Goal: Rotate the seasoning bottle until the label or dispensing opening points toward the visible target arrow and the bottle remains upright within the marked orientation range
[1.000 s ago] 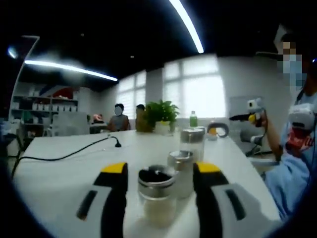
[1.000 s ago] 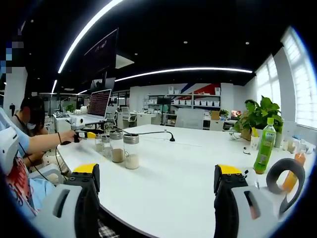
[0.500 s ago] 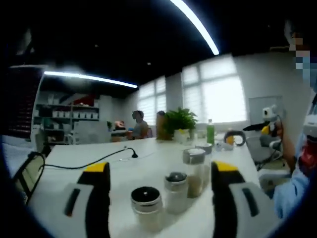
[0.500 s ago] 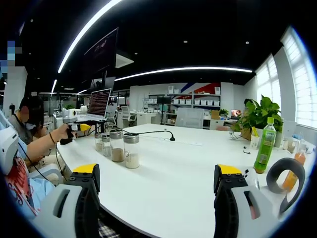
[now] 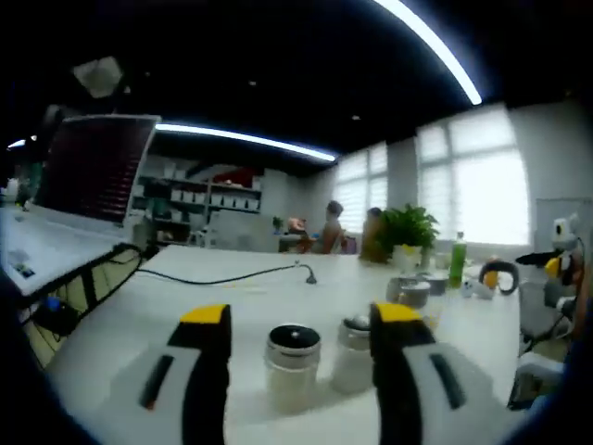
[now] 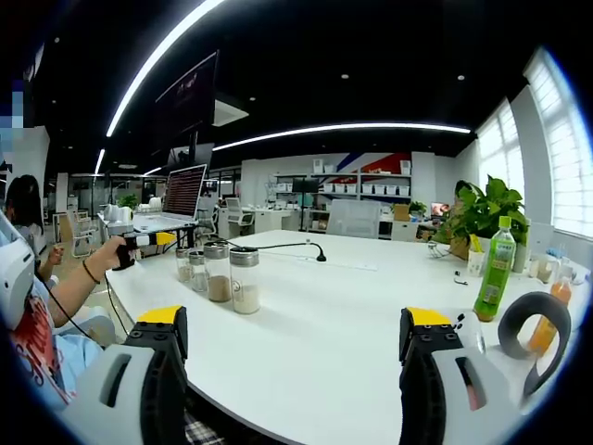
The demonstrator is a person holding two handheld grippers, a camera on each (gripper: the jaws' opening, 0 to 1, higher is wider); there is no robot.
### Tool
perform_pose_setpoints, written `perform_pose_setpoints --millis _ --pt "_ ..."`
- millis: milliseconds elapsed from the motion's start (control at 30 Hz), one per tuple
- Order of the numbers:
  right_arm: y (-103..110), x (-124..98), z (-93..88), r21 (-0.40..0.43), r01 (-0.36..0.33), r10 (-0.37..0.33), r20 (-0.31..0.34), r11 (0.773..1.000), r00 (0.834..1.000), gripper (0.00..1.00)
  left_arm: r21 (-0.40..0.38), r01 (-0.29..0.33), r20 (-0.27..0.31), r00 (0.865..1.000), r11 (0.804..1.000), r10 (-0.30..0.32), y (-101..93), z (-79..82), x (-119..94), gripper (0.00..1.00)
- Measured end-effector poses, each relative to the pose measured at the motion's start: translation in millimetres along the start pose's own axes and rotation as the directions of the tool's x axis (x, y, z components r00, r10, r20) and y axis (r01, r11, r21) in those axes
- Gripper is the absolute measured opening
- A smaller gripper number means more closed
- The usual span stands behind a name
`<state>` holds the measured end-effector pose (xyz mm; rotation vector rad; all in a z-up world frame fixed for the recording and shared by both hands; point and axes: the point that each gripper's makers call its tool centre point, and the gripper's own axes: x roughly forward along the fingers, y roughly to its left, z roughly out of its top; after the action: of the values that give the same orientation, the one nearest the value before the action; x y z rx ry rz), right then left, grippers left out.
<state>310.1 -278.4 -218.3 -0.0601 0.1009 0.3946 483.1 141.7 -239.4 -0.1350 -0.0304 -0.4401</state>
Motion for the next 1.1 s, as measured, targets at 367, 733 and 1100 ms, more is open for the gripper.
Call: perform_pose_setpoints --millis 367,733,1100 --pt "-1 -3 1.8 -0.002 0.006 -0.006 0.008 1.000 1.000 0.98 -0.011 -0.206 0.016 0.978 0.978 0.206 -0.2 -16.7 12 0.52" --pt "-3 -5 1.5 -0.001 0.010 -0.010 0.010 1.000 1.000 0.98 0.005 -0.278 0.024 0.960 0.961 0.278 -1.8 -27.6 21 0.44" --pt "-3 -3 -0.2 0.005 0.006 -0.006 0.007 1.000 1.000 0.97 0.060 -0.287 0.019 0.958 0.956 0.287 2.0 -33.1 24 0.33"
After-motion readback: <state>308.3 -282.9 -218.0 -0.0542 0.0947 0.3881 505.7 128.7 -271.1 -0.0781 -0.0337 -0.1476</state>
